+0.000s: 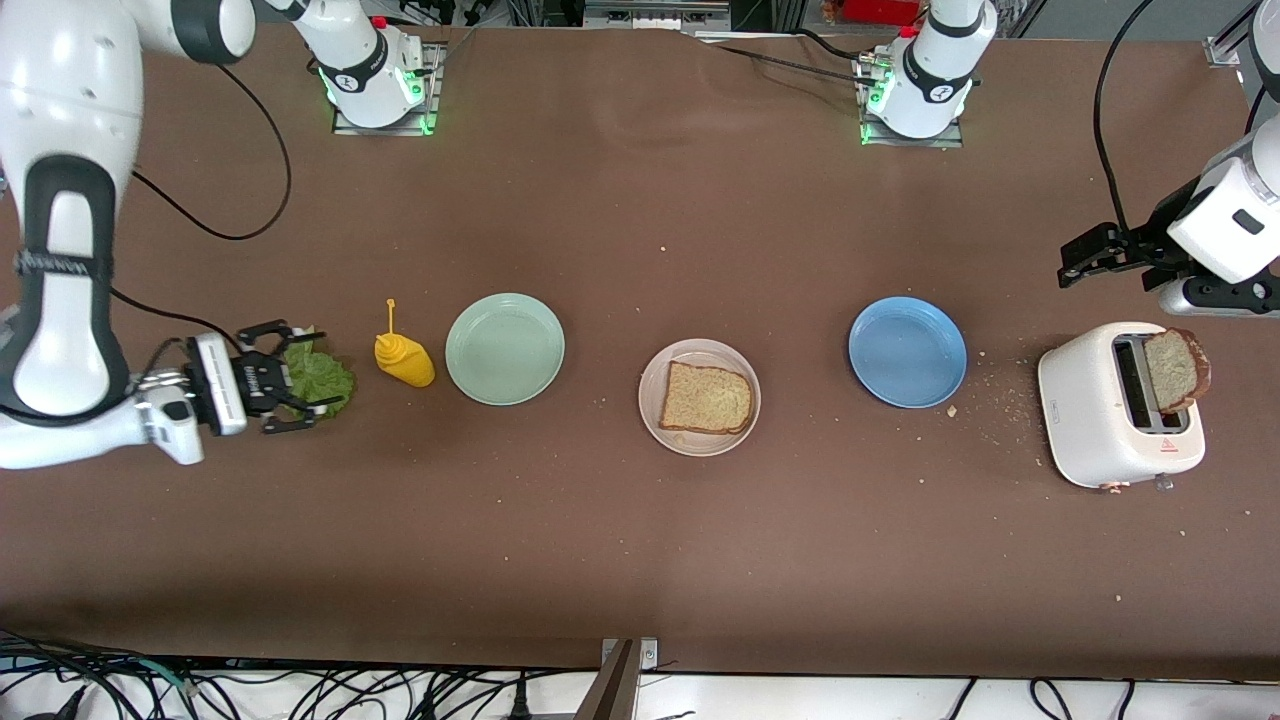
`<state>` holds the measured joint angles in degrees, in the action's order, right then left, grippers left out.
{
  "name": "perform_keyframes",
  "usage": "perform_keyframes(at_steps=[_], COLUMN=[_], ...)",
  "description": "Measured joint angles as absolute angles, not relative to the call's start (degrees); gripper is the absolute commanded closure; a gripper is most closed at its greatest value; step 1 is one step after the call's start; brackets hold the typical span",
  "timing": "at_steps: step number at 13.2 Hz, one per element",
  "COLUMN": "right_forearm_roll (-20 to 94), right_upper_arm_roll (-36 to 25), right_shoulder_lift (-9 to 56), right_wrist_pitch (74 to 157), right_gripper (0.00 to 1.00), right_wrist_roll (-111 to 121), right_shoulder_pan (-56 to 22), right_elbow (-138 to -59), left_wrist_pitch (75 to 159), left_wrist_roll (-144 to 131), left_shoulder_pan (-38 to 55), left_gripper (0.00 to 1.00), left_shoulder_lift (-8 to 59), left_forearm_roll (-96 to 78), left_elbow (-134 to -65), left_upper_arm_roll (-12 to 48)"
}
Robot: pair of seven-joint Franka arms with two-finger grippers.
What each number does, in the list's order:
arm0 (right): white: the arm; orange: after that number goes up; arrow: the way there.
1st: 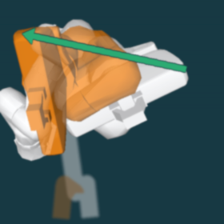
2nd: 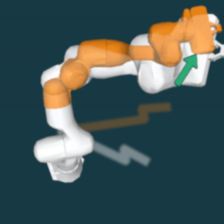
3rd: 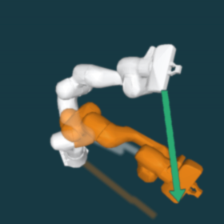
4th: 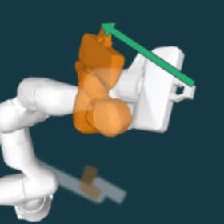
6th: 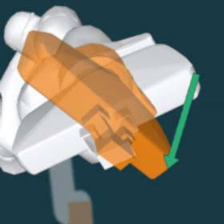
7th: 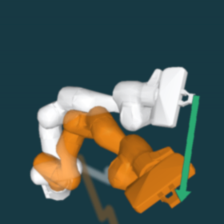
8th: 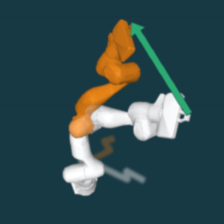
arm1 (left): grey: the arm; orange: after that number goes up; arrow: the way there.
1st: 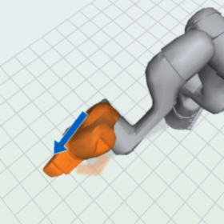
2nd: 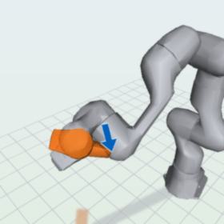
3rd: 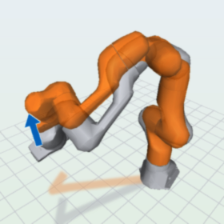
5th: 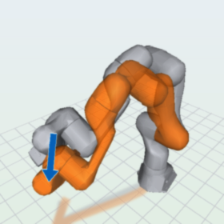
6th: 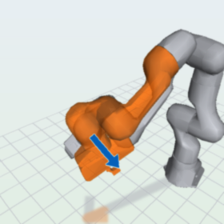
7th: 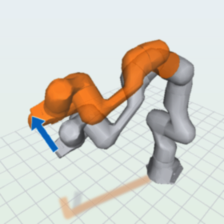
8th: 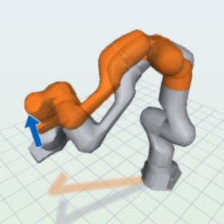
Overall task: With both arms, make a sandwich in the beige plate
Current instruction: 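Move the right gripper over the lettuce leaf and grasp it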
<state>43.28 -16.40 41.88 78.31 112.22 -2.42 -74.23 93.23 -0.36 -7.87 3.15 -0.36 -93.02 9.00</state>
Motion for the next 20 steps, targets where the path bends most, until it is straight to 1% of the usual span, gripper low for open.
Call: perform_keyframes(at_steps=[2,4,9,12,16,20], right_forearm_roll=[33.7,25.3,11.1,5.6,2.9,-4.5], right_upper_arm_roll=[-16.2,-15.3,-10.9,-9.0,-7.1,-6.3], right_shoulder_lift=[36.7,33.0,27.0,26.0,25.9,27.5], right_wrist_pitch=[82.3,87.0,98.8,107.2,116.5,124.5], right_gripper=[0.00,0.00,0.00,0.00,0.00,0.00], right_wrist_roll=[103.3,93.5,66.7,48.1,25.5,13.4], right_shoulder_pan=[-3.2,-4.2,-5.3,-6.2,-7.1,-7.8], right_elbow=[-74.3,-75.3,-83.9,-90.7,-97.3,-102.4], left_wrist_pitch=[93.2,93.2,93.2,93.2,93.2,93.2], left_wrist_roll=[-0.4,-0.4,-0.4,-0.4,-0.4,-0.4], left_shoulder_pan=[-7.9,-7.9,-7.9,-7.9,-7.9,-7.9], left_gripper=[0.00,0.00,0.00,0.00,0.00,0.00], left_shoulder_lift=[3.1,3.1,3.1,3.1,3.1,3.1], left_forearm_roll=[-0.4,-0.4,-0.4,-0.4,-0.4,-0.4], left_elbow=[-93.0,-93.0,-93.0,-93.0,-93.0,-93.0], left_upper_arm_roll=[9.0,9.0,9.0,9.0,9.0,9.0])
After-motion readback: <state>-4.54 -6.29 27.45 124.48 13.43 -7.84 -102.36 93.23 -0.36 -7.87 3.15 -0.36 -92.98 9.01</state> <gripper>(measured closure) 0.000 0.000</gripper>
